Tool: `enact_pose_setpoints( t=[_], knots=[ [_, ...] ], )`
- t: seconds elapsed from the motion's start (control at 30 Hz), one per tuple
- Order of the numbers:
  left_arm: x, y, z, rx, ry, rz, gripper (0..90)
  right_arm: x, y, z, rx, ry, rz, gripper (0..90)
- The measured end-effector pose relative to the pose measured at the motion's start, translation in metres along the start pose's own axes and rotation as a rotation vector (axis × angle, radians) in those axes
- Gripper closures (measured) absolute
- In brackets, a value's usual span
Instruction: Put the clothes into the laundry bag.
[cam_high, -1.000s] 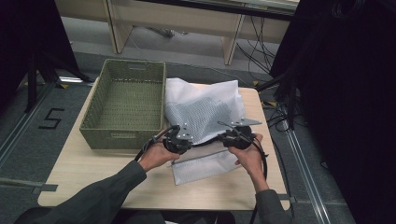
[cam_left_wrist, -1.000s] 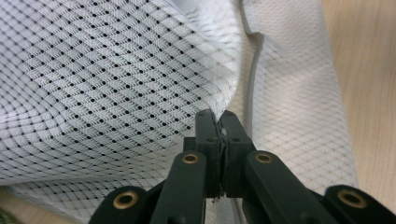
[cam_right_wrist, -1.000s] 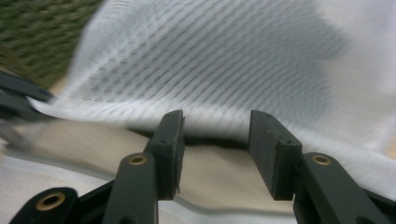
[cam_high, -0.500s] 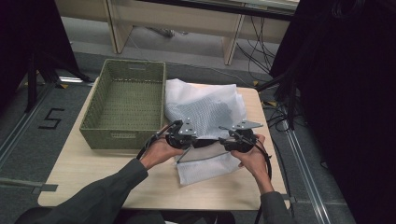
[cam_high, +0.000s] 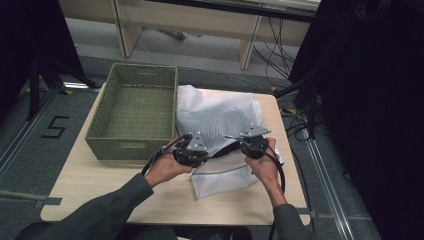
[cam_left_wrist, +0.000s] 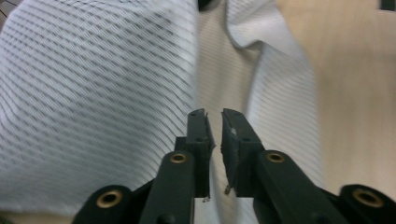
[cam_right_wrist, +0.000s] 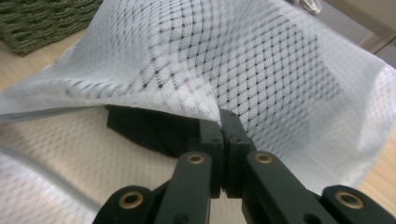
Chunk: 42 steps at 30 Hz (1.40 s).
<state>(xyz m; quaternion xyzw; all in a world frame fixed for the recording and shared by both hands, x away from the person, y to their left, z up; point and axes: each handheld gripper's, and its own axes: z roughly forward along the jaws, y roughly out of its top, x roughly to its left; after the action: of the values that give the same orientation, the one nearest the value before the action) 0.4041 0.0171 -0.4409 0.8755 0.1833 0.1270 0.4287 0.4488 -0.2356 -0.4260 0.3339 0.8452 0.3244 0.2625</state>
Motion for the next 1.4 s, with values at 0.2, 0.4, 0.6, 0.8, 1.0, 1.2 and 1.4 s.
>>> enact_pose_setpoints(
  t=[0.2,0.4,0.6,0.8,1.0,1.2,1.4],
  knots=[
    [-0.033,-0.038,-0.022,0.035,-0.105,-0.053,89.3,0.012,0.006,-0.021,0.096,0.042,-0.027,90.0],
    [-0.014,-0.047,-0.064,-0.020,0.000,-0.103,89.1,0.034,-0.023,0.017,0.348,0.134,-0.058,90.0],
    [-0.007,-0.061,-0.081,-0.019,0.036,-0.149,85.9,0.039,-0.030,0.026,0.398,0.150,-0.062,90.0],
    [-0.004,-0.064,-0.079,0.018,0.046,-0.150,71.6,0.034,-0.025,0.011,0.336,0.156,-0.035,80.5],
    [-0.002,-0.068,-0.083,0.033,0.066,-0.160,62.1,0.046,-0.015,-0.002,0.159,0.127,-0.057,54.6],
    [0.001,-0.071,-0.093,0.024,0.093,-0.167,57.3,0.065,-0.003,0.009,0.107,0.079,-0.184,53.6],
    [0.002,-0.075,-0.095,0.034,0.085,-0.180,56.4,0.065,-0.002,0.019,0.155,0.047,-0.248,90.0]
  ],
)
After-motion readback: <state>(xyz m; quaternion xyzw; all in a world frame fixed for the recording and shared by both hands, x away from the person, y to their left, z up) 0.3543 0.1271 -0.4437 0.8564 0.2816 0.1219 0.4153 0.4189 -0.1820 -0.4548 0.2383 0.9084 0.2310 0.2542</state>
